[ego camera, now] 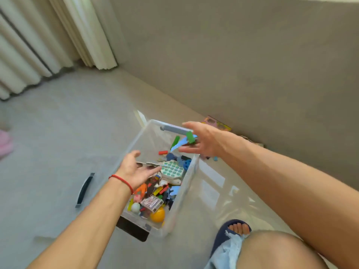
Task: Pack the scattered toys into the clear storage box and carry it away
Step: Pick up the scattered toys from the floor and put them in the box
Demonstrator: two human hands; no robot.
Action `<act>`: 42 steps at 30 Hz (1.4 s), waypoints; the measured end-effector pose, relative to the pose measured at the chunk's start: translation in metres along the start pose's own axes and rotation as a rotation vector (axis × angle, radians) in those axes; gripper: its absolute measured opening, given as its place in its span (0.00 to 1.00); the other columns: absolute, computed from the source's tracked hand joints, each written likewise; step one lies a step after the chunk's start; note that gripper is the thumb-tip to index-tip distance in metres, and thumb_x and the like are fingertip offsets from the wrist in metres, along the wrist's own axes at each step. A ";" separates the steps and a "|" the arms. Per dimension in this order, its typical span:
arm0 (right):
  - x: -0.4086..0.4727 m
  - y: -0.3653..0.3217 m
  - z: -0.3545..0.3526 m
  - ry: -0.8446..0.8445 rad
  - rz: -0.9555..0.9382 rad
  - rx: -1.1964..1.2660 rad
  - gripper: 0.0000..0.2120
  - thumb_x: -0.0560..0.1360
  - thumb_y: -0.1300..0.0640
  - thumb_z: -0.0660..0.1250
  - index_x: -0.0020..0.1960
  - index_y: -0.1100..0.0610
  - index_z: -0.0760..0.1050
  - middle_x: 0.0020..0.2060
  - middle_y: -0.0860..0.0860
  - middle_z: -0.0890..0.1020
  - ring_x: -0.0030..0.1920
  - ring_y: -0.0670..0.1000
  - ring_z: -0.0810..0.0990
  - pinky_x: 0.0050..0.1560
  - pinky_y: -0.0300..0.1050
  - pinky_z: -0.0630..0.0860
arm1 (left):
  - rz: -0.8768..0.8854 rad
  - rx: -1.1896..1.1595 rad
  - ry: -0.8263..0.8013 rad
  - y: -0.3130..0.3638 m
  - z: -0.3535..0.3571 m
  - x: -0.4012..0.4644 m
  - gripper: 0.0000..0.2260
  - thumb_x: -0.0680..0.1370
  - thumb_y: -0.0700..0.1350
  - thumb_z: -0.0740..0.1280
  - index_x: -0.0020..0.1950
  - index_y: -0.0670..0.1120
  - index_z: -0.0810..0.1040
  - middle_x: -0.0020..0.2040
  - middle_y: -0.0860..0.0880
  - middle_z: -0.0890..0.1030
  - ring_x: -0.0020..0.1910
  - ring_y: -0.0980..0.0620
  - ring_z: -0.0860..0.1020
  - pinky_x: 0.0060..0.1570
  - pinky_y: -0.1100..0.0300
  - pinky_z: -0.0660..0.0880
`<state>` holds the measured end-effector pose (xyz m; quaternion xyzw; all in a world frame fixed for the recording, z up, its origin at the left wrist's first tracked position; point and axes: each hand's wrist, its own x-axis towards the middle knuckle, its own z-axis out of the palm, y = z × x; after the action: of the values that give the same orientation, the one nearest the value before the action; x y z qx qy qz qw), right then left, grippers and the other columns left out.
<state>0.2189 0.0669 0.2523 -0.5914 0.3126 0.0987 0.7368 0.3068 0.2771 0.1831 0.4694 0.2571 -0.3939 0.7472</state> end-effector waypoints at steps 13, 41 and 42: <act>-0.020 0.020 -0.156 0.306 0.092 -0.099 0.21 0.82 0.47 0.58 0.64 0.62 0.76 0.56 0.64 0.82 0.56 0.62 0.83 0.59 0.57 0.79 | 0.379 0.504 -0.104 -0.073 0.091 -0.006 0.09 0.81 0.37 0.61 0.59 0.39 0.75 0.54 0.40 0.81 0.53 0.44 0.81 0.54 0.50 0.81; 0.115 0.340 -0.236 0.482 -0.248 -1.239 0.27 0.82 0.51 0.58 0.79 0.57 0.61 0.80 0.55 0.56 0.80 0.55 0.52 0.79 0.54 0.52 | 1.014 2.013 0.144 -0.260 0.113 0.293 0.22 0.77 0.45 0.62 0.70 0.39 0.70 0.72 0.40 0.68 0.69 0.39 0.66 0.71 0.47 0.64; 0.108 0.349 -0.237 0.511 -0.255 -1.232 0.26 0.81 0.52 0.60 0.77 0.58 0.65 0.79 0.55 0.59 0.79 0.55 0.56 0.78 0.55 0.55 | 1.026 1.987 0.123 -0.262 0.110 0.289 0.21 0.77 0.44 0.63 0.69 0.39 0.71 0.70 0.40 0.69 0.67 0.39 0.67 0.70 0.47 0.65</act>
<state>0.0419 -0.0804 -0.1176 -0.9401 0.2915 0.0283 0.1743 0.2518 0.0119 -0.1184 0.9267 -0.3592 -0.0458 0.1006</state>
